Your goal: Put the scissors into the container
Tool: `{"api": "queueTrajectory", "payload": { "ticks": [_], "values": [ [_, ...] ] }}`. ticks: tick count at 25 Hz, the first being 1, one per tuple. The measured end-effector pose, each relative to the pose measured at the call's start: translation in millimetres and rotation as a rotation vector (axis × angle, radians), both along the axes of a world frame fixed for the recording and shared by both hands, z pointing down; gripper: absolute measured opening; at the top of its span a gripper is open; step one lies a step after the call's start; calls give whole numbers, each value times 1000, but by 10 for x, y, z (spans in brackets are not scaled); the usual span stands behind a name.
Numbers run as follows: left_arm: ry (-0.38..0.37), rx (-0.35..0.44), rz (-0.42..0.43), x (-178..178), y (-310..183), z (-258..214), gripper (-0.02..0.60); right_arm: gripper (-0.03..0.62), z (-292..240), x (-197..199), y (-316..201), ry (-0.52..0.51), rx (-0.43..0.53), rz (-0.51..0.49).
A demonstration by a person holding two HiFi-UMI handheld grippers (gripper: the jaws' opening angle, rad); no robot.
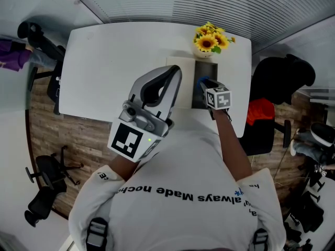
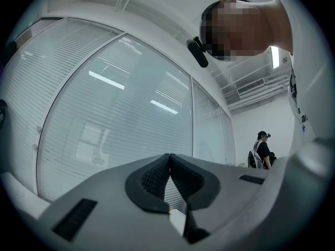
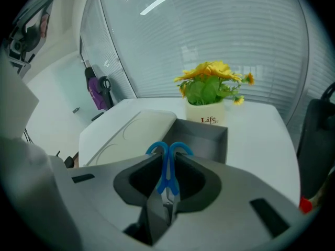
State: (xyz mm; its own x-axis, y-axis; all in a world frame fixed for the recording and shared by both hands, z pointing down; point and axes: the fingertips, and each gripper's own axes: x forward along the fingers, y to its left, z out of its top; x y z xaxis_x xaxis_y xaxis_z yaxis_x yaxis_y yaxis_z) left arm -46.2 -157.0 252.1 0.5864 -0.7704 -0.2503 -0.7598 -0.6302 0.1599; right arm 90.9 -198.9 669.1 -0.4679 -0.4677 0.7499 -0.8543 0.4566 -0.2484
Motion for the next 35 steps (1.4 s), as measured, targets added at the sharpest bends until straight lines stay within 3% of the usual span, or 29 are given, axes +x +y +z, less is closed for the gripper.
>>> {"api": "queueTrajectory", "payload": {
  "ticks": [35],
  "values": [
    [1, 1, -17, -81, -18, 8, 20, 87, 289, -72, -224, -35, -163, 111]
  ]
}}
